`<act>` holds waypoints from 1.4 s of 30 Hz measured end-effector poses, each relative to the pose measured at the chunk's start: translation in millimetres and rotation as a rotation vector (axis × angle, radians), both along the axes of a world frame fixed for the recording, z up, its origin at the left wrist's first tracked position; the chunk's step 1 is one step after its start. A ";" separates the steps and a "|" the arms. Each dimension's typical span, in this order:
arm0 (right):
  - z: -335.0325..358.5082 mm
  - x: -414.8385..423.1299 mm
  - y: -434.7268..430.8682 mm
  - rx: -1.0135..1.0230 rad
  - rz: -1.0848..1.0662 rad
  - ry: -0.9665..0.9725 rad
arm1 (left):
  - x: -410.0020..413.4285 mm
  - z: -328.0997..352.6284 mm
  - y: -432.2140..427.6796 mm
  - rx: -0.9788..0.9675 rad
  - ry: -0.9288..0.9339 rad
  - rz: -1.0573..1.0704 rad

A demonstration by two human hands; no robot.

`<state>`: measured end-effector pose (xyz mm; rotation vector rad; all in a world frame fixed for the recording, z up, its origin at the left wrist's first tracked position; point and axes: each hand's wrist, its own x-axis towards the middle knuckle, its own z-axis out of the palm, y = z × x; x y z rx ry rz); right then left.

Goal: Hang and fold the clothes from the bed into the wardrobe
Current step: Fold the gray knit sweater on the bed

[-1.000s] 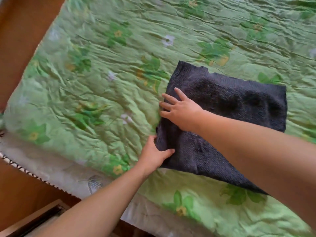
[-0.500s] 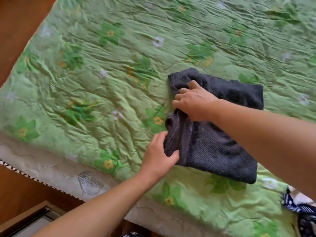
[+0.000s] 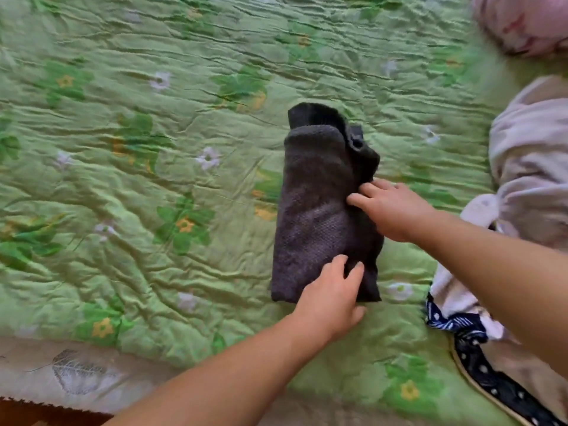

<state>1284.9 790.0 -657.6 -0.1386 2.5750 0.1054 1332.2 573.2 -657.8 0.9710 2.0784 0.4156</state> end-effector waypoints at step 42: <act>-30.2 -51.3 -30.1 -0.088 -0.675 0.405 | -221.2 -14.5 -121.7 -0.027 0.352 0.524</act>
